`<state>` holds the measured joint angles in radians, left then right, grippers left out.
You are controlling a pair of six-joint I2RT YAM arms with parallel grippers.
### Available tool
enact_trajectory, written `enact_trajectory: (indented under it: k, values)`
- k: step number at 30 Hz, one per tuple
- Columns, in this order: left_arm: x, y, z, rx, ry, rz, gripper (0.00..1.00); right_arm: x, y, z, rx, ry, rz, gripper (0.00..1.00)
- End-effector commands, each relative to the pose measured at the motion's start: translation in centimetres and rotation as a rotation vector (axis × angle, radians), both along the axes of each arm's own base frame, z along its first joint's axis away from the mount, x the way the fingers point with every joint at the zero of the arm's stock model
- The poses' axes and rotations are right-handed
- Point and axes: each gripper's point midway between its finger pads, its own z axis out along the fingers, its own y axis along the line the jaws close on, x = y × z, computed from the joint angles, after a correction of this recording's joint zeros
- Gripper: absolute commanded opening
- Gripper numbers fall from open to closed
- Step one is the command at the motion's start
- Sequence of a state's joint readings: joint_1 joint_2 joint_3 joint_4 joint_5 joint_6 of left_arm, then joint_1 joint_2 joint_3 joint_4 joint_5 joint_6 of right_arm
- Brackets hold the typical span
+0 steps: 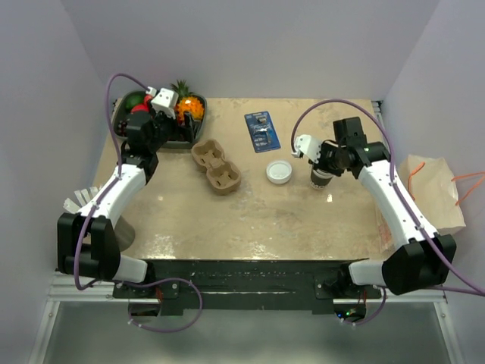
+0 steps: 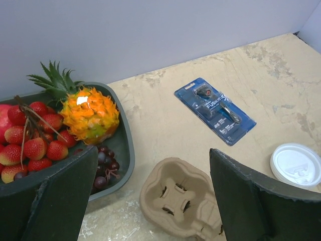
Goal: Pack the takeout coffee
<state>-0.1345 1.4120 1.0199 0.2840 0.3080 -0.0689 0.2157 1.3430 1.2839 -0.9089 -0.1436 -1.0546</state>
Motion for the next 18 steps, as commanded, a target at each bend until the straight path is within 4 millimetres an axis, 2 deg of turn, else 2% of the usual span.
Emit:
enact_trajectory:
  k: [1,3,6,9,12,14,15,18]
  values:
    - [0.3,-0.8,1.2,-0.026,-0.052,-0.021,0.96,3.3,-0.1,4.0,0.04,-0.228,-0.062,0.0]
    - [0.2,-0.9,1.2,-0.024,-0.051,-0.023,0.96,4.0,0.1,4.9,0.061,-0.258,-0.082,0.0]
    - [0.1,-1.0,0.9,-0.023,-0.04,-0.027,0.96,5.5,0.2,5.0,0.072,-0.288,-0.106,0.0]
    - [-0.1,-1.1,0.5,-0.024,-0.03,-0.031,0.96,6.8,0.4,3.3,0.067,-0.26,-0.108,0.0]
    - [-0.3,-1.4,0.5,-0.025,-0.022,-0.043,0.96,8.6,0.6,3.8,0.089,-0.253,-0.149,0.0]
    - [-0.3,-1.4,0.7,-0.02,-0.027,-0.046,0.96,8.6,0.5,2.2,0.051,-0.17,-0.144,0.0]
    - [-0.3,-1.5,0.6,-0.018,-0.027,-0.049,0.96,9.0,0.7,2.4,0.047,-0.138,-0.146,0.0]
    - [-0.2,-1.6,0.7,-0.019,-0.027,-0.056,0.96,10.4,0.1,4.3,0.06,-0.202,-0.175,0.0]
